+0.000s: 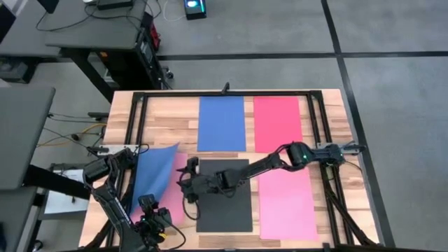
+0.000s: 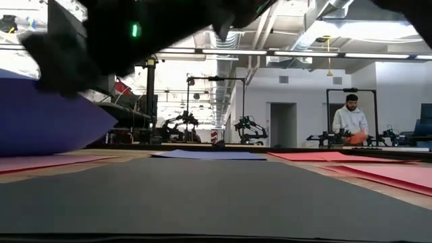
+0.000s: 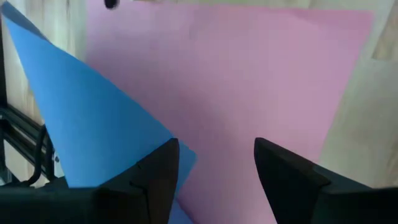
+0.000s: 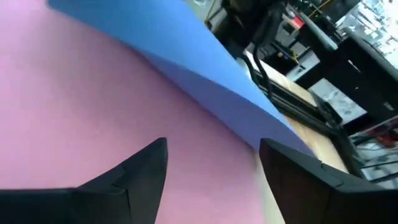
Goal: Organize paper
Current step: Stack the blue paper on top of the blue paper
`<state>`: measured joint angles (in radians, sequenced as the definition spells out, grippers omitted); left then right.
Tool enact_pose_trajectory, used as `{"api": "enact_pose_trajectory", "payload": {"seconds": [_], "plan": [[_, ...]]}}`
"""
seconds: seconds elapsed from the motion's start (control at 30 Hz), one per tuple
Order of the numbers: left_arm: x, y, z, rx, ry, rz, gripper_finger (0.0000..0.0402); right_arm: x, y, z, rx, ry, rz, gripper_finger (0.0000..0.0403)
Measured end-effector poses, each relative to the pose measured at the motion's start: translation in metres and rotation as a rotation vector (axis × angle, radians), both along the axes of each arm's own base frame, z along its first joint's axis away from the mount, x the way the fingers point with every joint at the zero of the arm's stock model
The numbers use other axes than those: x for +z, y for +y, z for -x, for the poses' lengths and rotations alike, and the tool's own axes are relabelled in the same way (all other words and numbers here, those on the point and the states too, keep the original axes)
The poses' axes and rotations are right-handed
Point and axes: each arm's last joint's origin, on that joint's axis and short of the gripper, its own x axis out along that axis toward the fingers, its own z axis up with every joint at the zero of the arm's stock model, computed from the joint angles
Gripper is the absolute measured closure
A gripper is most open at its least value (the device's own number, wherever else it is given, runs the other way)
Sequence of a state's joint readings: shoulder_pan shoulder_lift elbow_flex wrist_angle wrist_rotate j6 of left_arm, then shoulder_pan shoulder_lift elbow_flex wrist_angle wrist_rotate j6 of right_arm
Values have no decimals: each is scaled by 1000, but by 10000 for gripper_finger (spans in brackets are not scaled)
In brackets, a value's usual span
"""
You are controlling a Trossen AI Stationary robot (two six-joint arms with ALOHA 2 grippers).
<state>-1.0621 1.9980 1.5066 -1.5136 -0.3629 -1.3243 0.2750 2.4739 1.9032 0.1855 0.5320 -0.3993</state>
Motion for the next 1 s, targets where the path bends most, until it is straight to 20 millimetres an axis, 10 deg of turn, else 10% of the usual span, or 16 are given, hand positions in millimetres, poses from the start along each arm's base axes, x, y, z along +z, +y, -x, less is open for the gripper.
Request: {"api": "enact_pose_trajectory", "payload": {"seconds": [1.0], "plan": [[-1,-2,-1,25,-20,26,212,-2,-67,-20,83,0,91,158]]}}
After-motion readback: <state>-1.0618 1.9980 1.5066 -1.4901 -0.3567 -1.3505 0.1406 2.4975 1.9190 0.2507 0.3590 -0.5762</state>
